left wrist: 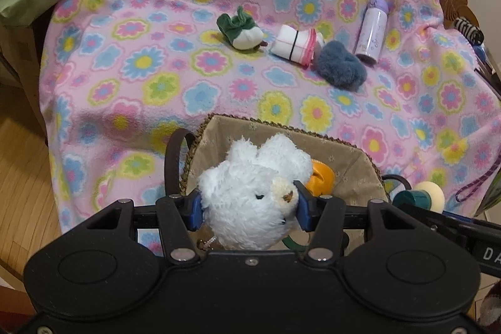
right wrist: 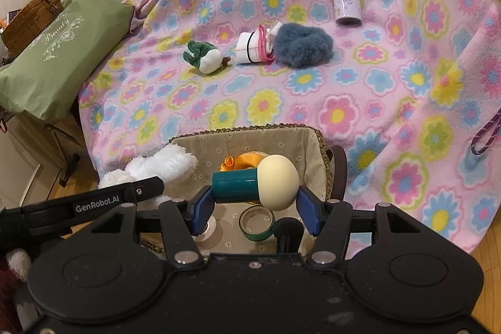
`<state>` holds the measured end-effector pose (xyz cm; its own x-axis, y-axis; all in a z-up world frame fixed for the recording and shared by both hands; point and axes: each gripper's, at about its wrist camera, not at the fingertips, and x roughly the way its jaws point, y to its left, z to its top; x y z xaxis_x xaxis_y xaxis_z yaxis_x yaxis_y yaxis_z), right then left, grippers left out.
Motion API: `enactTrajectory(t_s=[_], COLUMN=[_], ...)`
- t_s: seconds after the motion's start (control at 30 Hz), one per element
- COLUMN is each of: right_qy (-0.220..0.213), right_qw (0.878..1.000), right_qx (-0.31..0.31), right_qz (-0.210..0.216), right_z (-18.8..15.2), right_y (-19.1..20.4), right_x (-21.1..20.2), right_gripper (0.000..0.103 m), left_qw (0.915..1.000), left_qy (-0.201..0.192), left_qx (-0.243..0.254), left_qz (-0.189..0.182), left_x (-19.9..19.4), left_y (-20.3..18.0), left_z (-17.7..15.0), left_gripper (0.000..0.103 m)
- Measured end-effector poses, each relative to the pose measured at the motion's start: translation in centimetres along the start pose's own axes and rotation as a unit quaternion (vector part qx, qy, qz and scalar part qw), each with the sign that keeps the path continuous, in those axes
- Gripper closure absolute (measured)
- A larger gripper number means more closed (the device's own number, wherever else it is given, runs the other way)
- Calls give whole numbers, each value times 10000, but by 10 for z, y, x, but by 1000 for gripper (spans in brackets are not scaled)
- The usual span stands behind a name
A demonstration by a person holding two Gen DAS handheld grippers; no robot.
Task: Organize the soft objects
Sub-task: 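Carry the bunny in the left tool and roller in the right tool over the basket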
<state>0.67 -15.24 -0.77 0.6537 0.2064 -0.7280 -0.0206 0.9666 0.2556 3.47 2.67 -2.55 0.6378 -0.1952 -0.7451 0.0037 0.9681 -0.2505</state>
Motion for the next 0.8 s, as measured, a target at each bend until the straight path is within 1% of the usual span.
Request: enactTrajectory(t_s=[0.2, 0.4, 0.8], right_qy=[187, 347, 476], right_qw=[9998, 9994, 9987], right_qx=[-30, -41, -127], right_qz=[-45, -88, -146], right_z=[0, 0, -2], right_y=[0, 0, -1], right_x=[6, 12, 17], right_gripper=[46, 46, 46], left_qw=[9999, 9993, 9979], left_qy=[120, 311, 247], left_qx=[108, 174, 451], left_qz=[2, 135, 406], left_x=[3, 10, 8], left_y=[-4, -5, -10], left_z=[-1, -2, -3], left_gripper=[51, 50, 50])
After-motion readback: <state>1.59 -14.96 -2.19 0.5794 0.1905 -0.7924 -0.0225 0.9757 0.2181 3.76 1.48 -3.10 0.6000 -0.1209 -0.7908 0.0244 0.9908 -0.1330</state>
